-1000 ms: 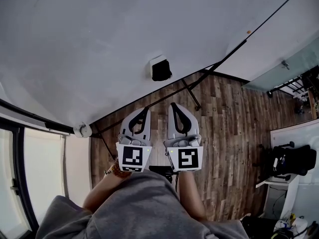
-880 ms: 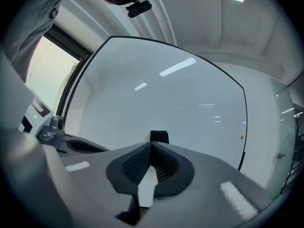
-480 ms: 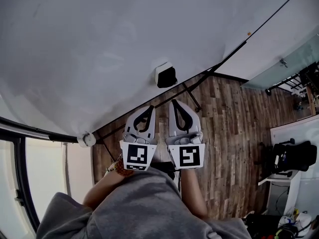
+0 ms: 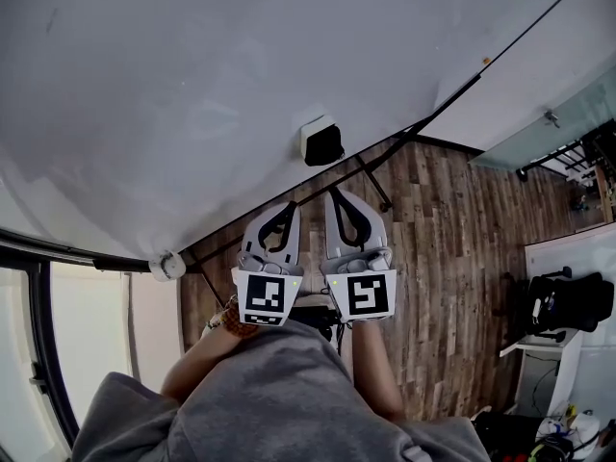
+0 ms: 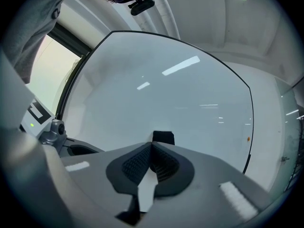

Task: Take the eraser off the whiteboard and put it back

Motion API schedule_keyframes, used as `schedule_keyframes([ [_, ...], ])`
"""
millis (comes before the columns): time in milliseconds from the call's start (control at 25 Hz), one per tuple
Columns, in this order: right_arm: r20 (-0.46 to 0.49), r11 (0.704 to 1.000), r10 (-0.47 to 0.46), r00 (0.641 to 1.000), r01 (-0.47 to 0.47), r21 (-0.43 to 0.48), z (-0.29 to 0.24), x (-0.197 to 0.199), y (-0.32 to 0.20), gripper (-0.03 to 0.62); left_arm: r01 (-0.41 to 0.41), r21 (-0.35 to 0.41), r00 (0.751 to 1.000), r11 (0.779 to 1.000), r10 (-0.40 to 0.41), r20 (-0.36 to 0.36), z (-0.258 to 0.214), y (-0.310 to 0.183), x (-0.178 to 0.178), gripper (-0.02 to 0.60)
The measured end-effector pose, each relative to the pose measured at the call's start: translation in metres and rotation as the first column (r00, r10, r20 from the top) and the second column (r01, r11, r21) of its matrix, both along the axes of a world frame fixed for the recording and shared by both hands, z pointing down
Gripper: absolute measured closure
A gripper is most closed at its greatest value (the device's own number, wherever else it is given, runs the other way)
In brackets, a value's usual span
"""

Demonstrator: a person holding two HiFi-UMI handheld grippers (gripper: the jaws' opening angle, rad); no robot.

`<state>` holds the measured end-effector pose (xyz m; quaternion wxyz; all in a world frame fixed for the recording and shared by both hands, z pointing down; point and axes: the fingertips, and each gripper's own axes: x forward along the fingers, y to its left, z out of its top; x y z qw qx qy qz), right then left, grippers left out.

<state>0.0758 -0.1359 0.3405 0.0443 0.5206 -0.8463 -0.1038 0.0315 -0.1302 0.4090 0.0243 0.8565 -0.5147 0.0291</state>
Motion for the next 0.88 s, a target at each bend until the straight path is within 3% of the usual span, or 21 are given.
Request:
schedule_keyframes([
  [400,0.004,1.000,0.001,1.000,-0.001,-0.005,0.009,0.000,-0.010,0.529,0.053,0.003,0.999,0.999,-0.053,0.011,0.005,0.002,-0.027,0.575],
  [880,-0.013,1.000,-0.011,1.000,0.011,-0.021,0.009,-0.005,-0.021,0.470,0.051,0.006,0.999,0.999,-0.051,-0.006,0.002,-0.004,-0.027,0.575],
])
